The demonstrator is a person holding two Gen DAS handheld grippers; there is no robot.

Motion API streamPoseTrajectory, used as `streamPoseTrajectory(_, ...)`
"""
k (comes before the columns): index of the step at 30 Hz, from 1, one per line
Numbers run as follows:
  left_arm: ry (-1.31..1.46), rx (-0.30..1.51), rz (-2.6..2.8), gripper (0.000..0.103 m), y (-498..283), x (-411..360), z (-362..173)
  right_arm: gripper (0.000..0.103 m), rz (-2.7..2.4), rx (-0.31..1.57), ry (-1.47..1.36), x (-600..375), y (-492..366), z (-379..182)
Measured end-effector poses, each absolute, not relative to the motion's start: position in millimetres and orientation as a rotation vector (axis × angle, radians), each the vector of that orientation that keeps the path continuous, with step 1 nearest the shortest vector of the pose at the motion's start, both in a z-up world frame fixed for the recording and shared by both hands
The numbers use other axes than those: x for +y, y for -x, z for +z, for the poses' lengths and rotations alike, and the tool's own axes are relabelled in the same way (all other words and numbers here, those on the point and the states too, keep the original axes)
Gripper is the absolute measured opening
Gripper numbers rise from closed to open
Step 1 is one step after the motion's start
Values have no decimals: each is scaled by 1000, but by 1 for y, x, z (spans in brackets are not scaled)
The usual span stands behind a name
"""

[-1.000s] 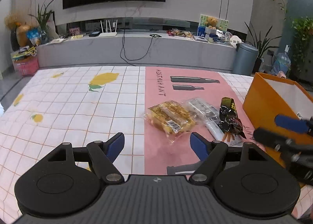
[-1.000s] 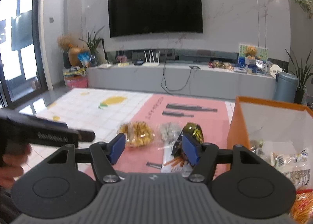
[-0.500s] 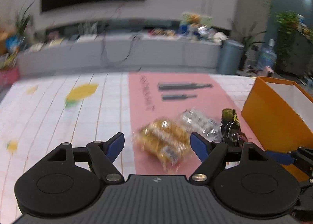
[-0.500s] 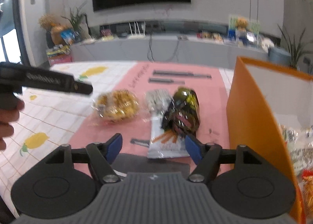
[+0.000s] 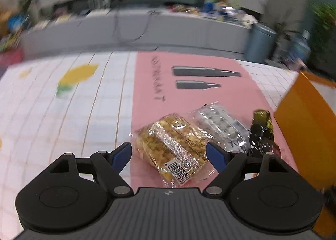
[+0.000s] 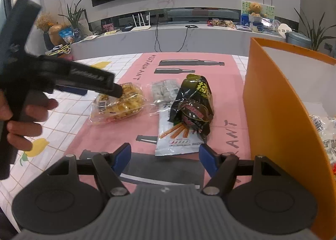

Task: Organize snacks
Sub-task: 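Grasp the yellow waffle pack with the left tool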

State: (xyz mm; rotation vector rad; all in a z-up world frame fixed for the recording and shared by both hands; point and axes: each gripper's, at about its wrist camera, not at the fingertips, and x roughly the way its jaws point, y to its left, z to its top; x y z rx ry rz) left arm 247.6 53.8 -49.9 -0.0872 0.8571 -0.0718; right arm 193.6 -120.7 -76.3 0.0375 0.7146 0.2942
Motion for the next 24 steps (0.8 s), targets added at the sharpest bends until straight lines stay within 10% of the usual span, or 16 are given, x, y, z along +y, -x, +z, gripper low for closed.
streamPoseTrajectory(24, 176, 972, 19, 99, -283, 34, -78, 70, 294, 725, -26, -121, -189, -78)
